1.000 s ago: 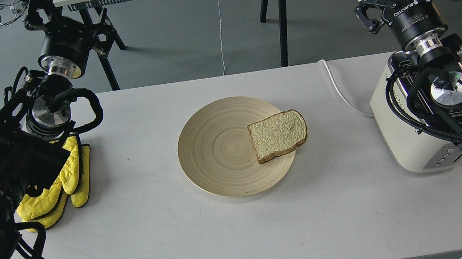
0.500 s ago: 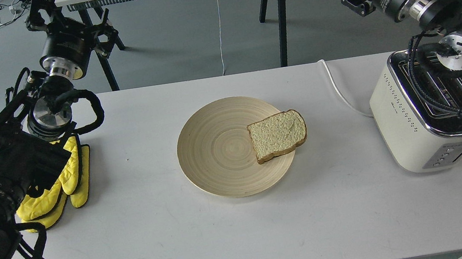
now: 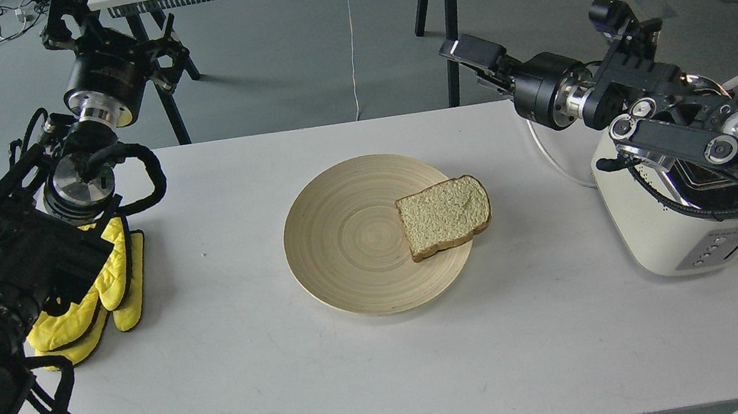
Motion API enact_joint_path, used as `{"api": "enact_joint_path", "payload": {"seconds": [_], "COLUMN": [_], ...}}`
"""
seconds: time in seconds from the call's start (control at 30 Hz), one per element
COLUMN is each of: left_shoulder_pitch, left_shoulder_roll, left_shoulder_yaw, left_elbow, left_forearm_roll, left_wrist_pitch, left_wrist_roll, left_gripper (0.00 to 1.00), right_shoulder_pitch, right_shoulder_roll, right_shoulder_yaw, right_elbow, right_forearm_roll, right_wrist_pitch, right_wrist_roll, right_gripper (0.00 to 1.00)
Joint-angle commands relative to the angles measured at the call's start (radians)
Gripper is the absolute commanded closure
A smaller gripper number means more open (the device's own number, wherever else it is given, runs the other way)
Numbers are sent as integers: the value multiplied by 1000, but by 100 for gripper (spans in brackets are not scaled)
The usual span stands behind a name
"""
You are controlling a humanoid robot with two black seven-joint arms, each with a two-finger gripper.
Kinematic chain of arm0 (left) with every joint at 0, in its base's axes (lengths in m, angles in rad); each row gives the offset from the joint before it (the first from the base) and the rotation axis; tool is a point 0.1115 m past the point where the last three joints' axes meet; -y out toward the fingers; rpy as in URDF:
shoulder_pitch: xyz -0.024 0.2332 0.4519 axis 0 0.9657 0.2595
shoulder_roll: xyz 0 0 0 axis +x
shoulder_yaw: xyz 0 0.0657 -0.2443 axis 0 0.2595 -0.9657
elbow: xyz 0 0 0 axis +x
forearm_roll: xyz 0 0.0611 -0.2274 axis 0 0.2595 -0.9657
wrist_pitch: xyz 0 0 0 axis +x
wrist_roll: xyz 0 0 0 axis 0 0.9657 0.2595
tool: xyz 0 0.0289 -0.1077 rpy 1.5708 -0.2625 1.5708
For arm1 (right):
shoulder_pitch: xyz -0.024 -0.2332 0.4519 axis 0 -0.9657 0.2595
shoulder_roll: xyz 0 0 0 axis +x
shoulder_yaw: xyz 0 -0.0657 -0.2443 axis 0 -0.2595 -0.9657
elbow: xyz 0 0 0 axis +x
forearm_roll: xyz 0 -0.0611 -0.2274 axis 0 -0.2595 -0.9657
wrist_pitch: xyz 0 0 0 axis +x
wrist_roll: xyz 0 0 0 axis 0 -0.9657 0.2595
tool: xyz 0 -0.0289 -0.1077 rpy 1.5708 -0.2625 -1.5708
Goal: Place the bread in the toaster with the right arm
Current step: 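Move the open right gripper toward the bread slice in the wooden bowl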
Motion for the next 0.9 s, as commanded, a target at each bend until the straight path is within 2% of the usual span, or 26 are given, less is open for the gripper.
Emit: {"api": "enact_joint_path", "payload": {"seconds": [0.0, 0.13, 0.27, 0.37, 0.63, 0.87], "left_shoulder_pitch": [0, 0, 0, 0, 0, 0], "left_shoulder_roll": [0, 0, 0, -1, -1, -1], "left_shoulder_yaw": [0, 0, 1, 1, 3, 3], "left_elbow": [0, 0, 0, 0, 0, 0], "left_forearm_roll": [0, 0, 0, 0, 2, 2], "left_wrist_pitch": [1, 1, 1, 1, 3, 3], "left_wrist_roll": [0, 0, 0, 0, 0, 0], "left_gripper": [0, 0, 0, 0, 0, 0], "right_shoulder_pitch": [-16, -32, -50, -62, -111, -130], "right_shoulder_roll": [57, 75, 74, 74, 74, 75], "right_shoulder_yaw": [-72, -133, -179, -198, -201, -201], "right_elbow": [-45, -57, -59, -59, -80, -82], "right_forearm_roll": [-45, -58, -58, -59, -59, -58], "right_wrist_pitch": [-36, -68, -69, -69, -69, -70], "right_wrist_roll": [-4, -14, -70, -88, -90, -114], "right_gripper": [5, 13, 18, 19, 26, 33]}}
